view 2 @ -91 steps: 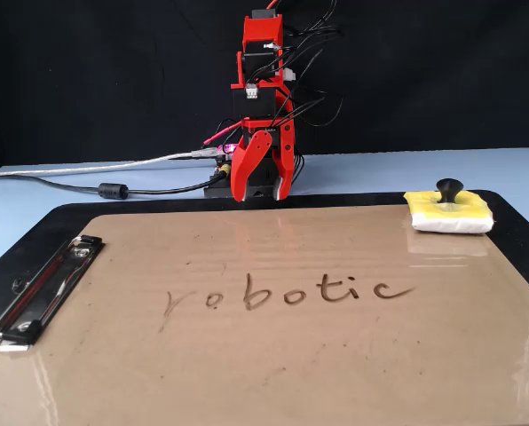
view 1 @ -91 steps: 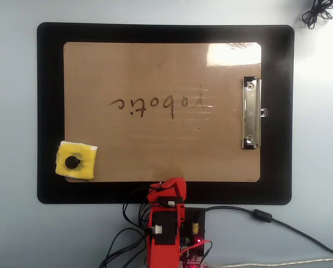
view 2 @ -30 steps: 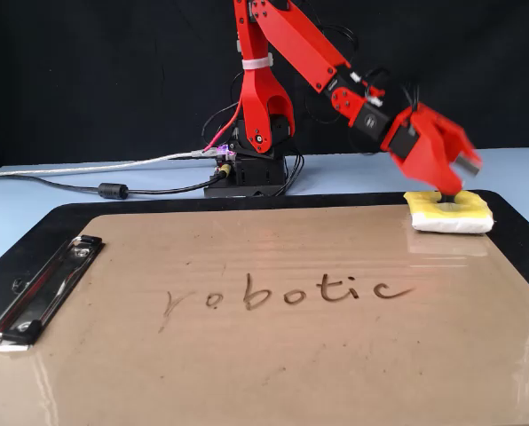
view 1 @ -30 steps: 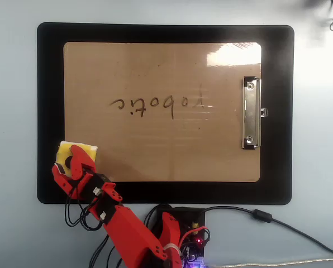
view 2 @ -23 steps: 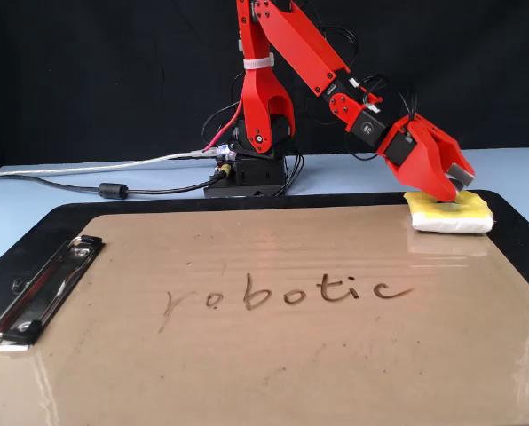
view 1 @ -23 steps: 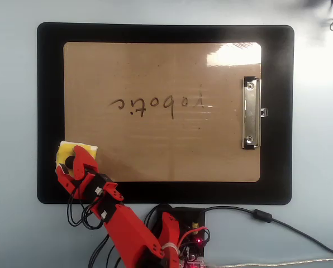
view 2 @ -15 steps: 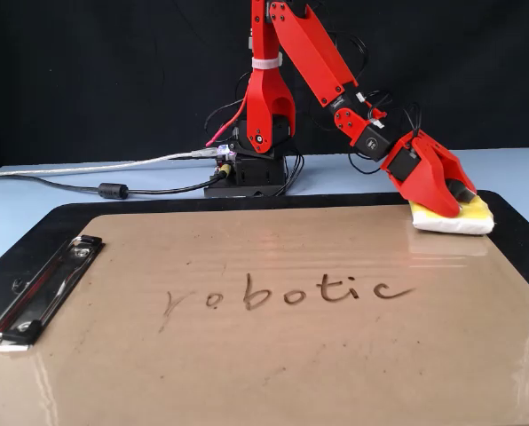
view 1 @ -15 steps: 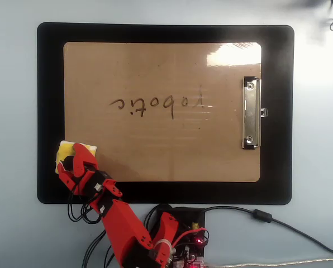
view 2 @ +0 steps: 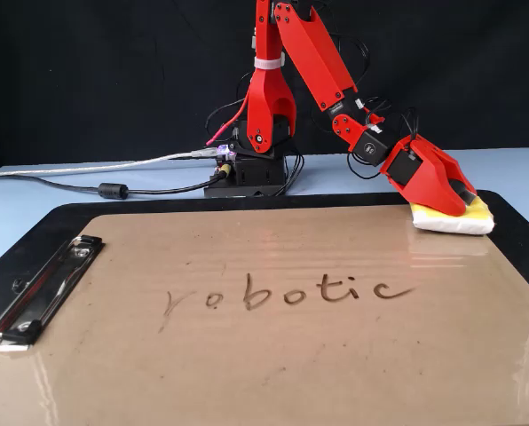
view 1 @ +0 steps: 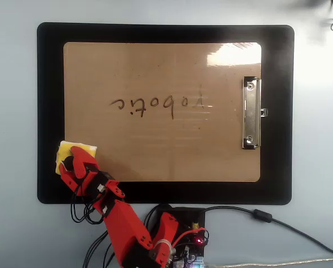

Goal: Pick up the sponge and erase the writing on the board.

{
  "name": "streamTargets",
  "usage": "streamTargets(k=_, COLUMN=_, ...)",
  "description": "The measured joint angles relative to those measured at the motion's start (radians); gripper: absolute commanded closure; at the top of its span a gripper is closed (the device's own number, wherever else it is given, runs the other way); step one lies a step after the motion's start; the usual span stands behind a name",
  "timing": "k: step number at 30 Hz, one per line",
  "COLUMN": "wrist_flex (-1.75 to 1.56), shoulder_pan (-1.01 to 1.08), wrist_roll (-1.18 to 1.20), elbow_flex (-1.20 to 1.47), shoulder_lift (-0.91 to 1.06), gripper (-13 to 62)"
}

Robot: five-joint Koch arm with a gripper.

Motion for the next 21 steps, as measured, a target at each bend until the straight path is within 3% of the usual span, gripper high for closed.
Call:
streamTargets(k=6, wrist_flex=0.064, shoulder_pan=-0.002, wrist_roll=0.012, elbow_flex=0.048, shoulder_lift=0.089, gripper=35.2)
streamTargets(k=10, wrist_flex=0.098, shoulder_pan=0.002, wrist_roll=0.020, elbow_flex=0.091, shoulder_lift=0.141, gripper=49.5)
streamTargets(k=16, wrist_flex=0.091, shoulder_pan=0.012, wrist_roll=0.021, elbow_flex=0.089, shoulder_lift=0.144, gripper=51.0)
streamTargets(k=18, wrist_flex=0.067, shoulder_pan=0.017, wrist_roll=0.023, elbow_flex=0.089, shoulder_lift=0.144, gripper=57.3)
streamTargets(k=21, wrist_flex=0.035, shoulder_pan=0.017, wrist_roll=0.025, elbow_flex=0.092, shoulder_lift=0.138, gripper=57.3)
